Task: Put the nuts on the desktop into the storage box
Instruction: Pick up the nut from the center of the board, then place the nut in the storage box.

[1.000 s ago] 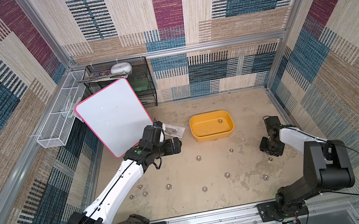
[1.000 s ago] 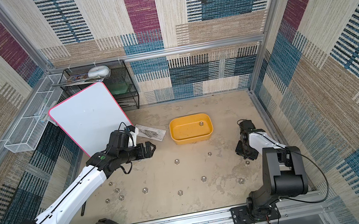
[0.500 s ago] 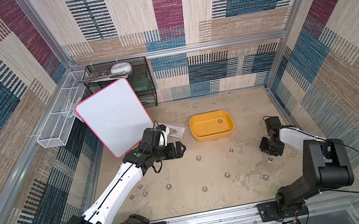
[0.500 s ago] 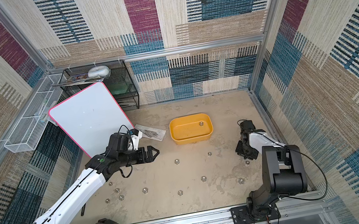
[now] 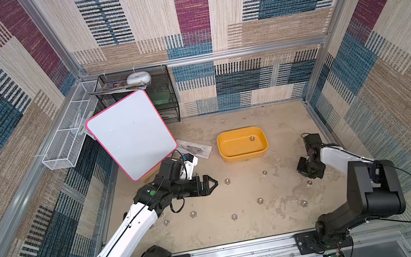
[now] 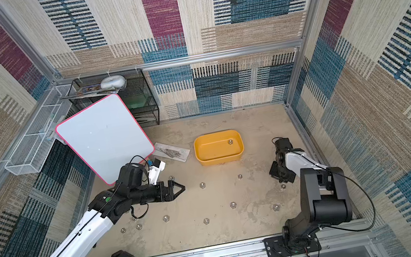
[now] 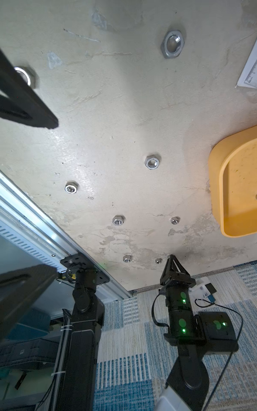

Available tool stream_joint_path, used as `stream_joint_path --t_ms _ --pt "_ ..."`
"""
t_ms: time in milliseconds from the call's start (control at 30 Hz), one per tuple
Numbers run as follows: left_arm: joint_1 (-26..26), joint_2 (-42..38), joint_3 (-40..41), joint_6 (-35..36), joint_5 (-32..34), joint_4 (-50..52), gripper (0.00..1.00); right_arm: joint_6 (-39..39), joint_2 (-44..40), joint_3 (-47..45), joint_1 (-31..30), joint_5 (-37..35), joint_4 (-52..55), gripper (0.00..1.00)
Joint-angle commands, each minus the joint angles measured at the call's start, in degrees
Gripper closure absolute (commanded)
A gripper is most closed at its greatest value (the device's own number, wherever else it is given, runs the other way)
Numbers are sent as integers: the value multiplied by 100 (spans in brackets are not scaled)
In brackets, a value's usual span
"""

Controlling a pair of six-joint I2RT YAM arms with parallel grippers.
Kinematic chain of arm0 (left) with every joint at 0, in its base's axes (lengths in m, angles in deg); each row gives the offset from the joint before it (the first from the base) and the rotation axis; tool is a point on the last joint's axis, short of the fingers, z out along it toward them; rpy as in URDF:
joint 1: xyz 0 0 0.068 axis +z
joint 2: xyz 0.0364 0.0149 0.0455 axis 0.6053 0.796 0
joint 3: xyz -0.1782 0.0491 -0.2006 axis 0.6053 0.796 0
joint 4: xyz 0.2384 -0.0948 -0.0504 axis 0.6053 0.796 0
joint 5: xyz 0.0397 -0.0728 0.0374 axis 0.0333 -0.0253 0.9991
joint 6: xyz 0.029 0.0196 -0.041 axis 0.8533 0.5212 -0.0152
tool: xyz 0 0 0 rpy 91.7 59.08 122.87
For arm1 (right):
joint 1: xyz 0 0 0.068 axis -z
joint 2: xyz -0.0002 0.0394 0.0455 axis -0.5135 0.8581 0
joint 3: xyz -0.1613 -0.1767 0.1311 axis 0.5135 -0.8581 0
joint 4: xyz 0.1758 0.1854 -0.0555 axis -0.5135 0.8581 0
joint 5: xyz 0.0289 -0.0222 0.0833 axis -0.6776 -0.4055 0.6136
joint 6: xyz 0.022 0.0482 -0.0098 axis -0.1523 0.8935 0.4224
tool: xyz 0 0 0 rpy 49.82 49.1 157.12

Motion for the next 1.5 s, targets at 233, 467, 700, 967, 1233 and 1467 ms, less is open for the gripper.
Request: stream_joint_path --t_ms 233,467,700,967,1233,1467 --pt "-75 -135 -24 -75 304 207 0 -65 -295 583 -270 248 408 89" --pt "-78 -235 -33 -112 483 177 0 99 418 2257 -1195 202 837 86" --pt "-78 -264 -72 -119 588 282 0 72 2318 4727 -2179 201 1257 85" --pt "-77 -265 -397 -136 865 439 0 -245 4620 7623 -2608 224 2104 85" --pt "-77 -282 -533 -117 1037 536 0 -277 5364 8178 -2630 362 2045 84" --pt "-78 -285 -543 -48 1143 645 0 -277 5655 8310 -2630 314 2068 83"
